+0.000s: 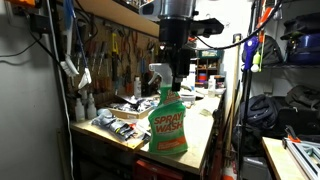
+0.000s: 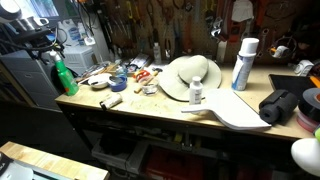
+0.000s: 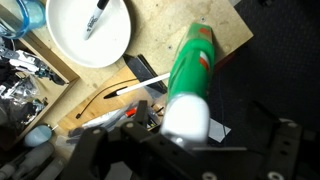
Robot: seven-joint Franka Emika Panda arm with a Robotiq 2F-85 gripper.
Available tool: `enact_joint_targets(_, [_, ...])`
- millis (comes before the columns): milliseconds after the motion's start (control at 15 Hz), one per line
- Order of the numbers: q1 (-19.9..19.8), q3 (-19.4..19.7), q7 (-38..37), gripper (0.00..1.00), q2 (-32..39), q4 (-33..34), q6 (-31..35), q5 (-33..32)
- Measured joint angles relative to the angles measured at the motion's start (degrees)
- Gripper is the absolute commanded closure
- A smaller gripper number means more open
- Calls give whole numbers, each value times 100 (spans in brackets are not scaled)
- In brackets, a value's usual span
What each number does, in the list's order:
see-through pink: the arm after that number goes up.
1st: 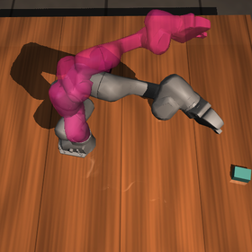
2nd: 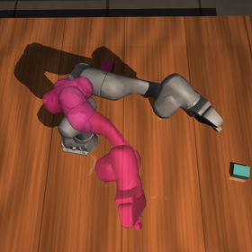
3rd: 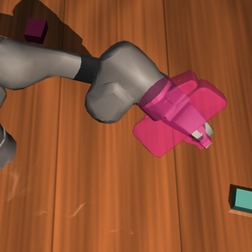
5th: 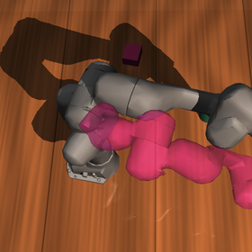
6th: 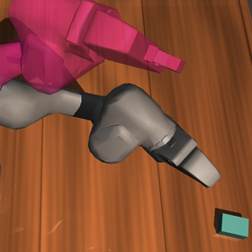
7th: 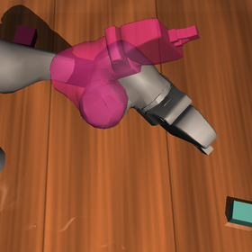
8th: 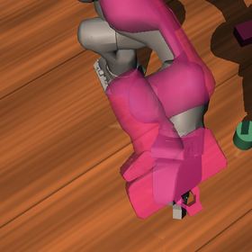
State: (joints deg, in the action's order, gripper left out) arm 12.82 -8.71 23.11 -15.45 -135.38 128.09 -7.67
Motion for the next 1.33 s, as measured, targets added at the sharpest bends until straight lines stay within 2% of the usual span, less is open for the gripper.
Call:
enact_joint_targets(67, [0,-8,0,25,5,0,19,-44])
enact_joint_targets(133, [0,-17,0,27,8,0,26,-85])
enact_joint_targets(467, [-10,-26,0,67,8,4,95,-337])
enact_joint_targets(600, [-11,-26,0,79,9,4,98,-359])
enact_joint_targets(933, [-2,-24,0,81,8,52,-10,-322])
enact_joint_targets(1133, [-9,19,6,88,-3,252,-439,-305])
enact_joint_targets(1333, [-61,61,7,88,-7,449,-729,-317])
